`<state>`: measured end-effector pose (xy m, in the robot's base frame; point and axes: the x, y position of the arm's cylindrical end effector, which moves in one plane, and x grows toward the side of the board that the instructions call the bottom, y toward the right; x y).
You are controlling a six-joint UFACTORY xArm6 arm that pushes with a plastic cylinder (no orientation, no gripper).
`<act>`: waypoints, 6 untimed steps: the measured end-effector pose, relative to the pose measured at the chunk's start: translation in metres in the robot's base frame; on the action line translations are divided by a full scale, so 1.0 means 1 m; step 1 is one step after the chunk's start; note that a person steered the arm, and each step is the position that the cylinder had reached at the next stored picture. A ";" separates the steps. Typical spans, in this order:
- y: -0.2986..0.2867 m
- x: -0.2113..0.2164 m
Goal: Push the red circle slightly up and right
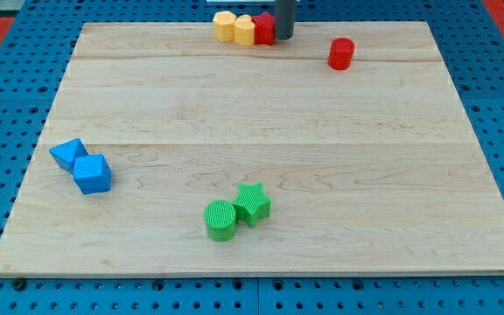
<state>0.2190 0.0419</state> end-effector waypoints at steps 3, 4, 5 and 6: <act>0.088 0.059; 0.128 0.043; 0.156 0.043; 0.158 0.067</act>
